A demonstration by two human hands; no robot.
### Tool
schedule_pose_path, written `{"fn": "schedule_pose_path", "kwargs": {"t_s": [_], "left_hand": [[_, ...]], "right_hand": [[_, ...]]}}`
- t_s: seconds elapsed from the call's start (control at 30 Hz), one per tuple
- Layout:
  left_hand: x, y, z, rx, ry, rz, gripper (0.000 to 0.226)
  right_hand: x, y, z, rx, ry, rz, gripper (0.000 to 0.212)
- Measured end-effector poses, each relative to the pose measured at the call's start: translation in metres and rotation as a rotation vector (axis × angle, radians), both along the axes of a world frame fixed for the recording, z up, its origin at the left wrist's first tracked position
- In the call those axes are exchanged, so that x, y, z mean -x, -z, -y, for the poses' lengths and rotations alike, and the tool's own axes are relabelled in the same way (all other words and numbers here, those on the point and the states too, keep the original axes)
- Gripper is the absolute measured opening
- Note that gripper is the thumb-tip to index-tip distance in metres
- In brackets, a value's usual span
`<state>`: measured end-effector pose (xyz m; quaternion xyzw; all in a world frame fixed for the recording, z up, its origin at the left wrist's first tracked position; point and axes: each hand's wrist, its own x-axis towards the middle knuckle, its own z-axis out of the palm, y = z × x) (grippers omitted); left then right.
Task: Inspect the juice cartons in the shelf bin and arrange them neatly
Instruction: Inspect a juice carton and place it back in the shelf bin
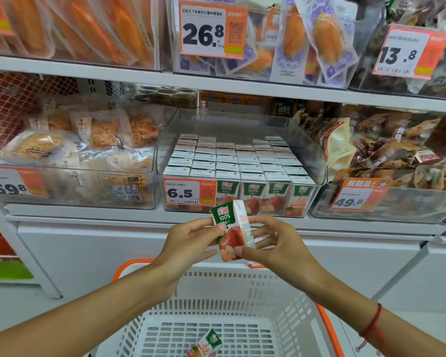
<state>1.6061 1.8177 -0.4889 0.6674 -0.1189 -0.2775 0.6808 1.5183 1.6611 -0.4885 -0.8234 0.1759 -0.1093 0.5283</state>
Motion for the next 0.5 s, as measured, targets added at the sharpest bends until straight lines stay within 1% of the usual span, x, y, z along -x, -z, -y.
{"fn": "schedule_pose_path", "kwargs": {"t_s": [0.1, 0.17, 0.2, 0.23, 0.33, 0.4, 0.5], "left_hand": [[0.004, 0.000, 0.003, -0.044, 0.033, -0.022, 0.032], [0.004, 0.000, 0.003, -0.079, 0.051, -0.005, 0.031], [0.004, 0.000, 0.001, -0.082, 0.062, -0.008, 0.031], [0.002, -0.001, -0.001, -0.078, 0.081, -0.017, 0.030], [-0.002, -0.007, -0.005, -0.098, 0.172, -0.024, 0.031], [-0.003, -0.009, -0.004, -0.110, 0.236, -0.004, 0.029], [0.000, -0.008, 0.000, -0.100, 0.285, 0.009, 0.031]], "right_hand": [[0.005, 0.005, -0.003, 0.252, -0.022, 0.054, 0.051], [0.006, 0.006, -0.004, 0.320, -0.063, 0.060, 0.052], [0.006, 0.006, -0.004, 0.280, -0.080, 0.056, 0.052], [0.005, 0.005, -0.003, 0.192, -0.095, 0.052, 0.048], [-0.001, -0.001, 0.004, -0.056, -0.079, 0.054, 0.024], [-0.003, -0.005, 0.007, -0.145, -0.020, 0.065, 0.026], [-0.004, -0.005, 0.008, -0.172, 0.030, 0.058, 0.033]]}}
